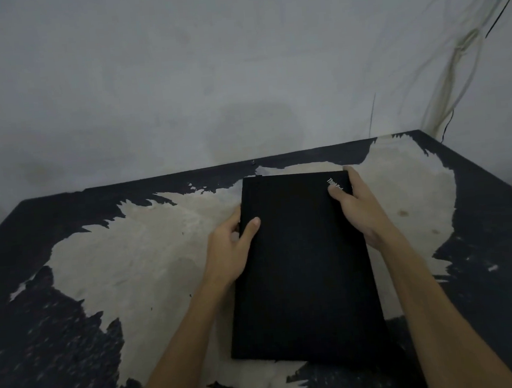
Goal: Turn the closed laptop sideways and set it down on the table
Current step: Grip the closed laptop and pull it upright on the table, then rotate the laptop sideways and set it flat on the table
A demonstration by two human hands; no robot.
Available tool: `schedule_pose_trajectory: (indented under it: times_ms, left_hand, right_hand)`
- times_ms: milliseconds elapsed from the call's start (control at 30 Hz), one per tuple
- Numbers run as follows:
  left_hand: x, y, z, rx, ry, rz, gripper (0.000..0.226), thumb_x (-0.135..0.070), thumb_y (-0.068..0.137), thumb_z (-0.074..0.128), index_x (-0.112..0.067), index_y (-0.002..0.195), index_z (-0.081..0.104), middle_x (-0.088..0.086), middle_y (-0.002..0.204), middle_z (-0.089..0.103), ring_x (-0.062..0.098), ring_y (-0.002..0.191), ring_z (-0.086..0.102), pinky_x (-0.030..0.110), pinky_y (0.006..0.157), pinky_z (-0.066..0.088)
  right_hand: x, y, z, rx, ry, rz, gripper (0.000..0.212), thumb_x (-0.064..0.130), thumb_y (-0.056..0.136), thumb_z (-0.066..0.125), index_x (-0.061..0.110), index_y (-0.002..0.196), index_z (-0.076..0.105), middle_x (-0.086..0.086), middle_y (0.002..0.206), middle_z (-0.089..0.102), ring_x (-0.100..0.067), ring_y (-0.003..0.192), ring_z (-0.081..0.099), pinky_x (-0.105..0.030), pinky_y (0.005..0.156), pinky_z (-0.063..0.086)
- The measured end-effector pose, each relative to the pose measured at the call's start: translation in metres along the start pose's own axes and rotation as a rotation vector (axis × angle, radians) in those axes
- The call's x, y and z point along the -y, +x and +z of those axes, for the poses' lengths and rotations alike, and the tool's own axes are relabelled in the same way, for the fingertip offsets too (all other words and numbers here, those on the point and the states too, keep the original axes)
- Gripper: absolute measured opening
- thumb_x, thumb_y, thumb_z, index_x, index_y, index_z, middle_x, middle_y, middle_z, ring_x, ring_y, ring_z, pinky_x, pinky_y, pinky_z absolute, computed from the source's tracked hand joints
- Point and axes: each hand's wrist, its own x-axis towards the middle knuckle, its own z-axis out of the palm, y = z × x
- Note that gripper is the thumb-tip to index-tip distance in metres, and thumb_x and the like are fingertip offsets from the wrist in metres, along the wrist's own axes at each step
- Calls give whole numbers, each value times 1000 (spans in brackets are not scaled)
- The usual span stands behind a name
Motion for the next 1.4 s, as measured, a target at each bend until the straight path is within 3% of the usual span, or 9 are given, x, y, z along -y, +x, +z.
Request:
schedule_pose_trajectory:
  times_ms: [67,233,333,500,600,767,1000,1233,1400]
  left_hand:
    - [2,1,-6,-4,-16,-4,40,-31,105,57,-29,145,57,-11,129,71,4,113,68,27,94,58]
    - [3,8,-24,-33,-130,-67,41,-24,102,62,-28,143,60,-12,120,75,4,104,73,21,84,60]
    - [5,12,-37,-35,-178,-137,38,-22,102,63,-27,139,64,-8,109,78,4,93,76,19,74,61]
    - [10,10,-77,-33,-182,-230,26,-26,100,64,-31,124,73,-25,101,78,-6,96,72,9,75,54]
    - [15,5,-102,-124,-202,-294,24,-30,99,65,-29,119,77,-16,117,77,5,114,67,28,97,52]
    - [20,-6,-105,-392,-430,-358,36,-25,95,70,-30,131,67,1,123,72,20,110,70,37,82,62]
    - [15,-21,-62,-459,-621,-414,58,-30,90,77,-25,142,51,0,130,69,22,113,69,49,97,58]
    - [24,-20,-89,-477,-628,-425,47,-35,91,76,-25,134,60,5,123,74,27,108,73,52,94,60]
    - [24,-17,-132,-412,-643,-432,39,-37,89,77,-31,125,66,5,114,79,29,98,78,51,79,65]
  right_hand:
    - [4,0,8,-25,27,-23,55,35,105,51,34,157,31,12,138,49,5,103,55,-7,75,49]
    - [0,-2,29,-104,176,-12,31,34,106,48,30,136,54,0,128,64,-17,113,64,-39,95,54]
    - [1,-2,39,-155,274,35,23,33,106,50,26,123,62,1,116,70,-17,106,68,-36,85,56]
    - [4,4,56,-282,434,155,29,33,105,52,15,124,65,-7,112,72,-24,100,70,-36,79,57]
    - [10,5,67,-364,512,173,32,31,106,50,11,126,65,-6,111,71,-21,97,68,-30,71,53]
    - [23,3,96,-521,630,170,33,28,106,50,7,126,66,-4,111,71,-16,92,68,-24,68,55]
    - [33,-11,137,-642,794,184,33,32,104,49,11,127,61,-6,118,70,-20,101,70,-39,87,60]
    - [23,-23,135,-432,790,148,29,25,102,55,16,129,57,-5,121,67,-21,106,67,-42,85,60]
    - [11,-22,101,-121,557,132,21,34,94,59,21,89,75,-3,87,75,-20,74,72,-32,55,57]
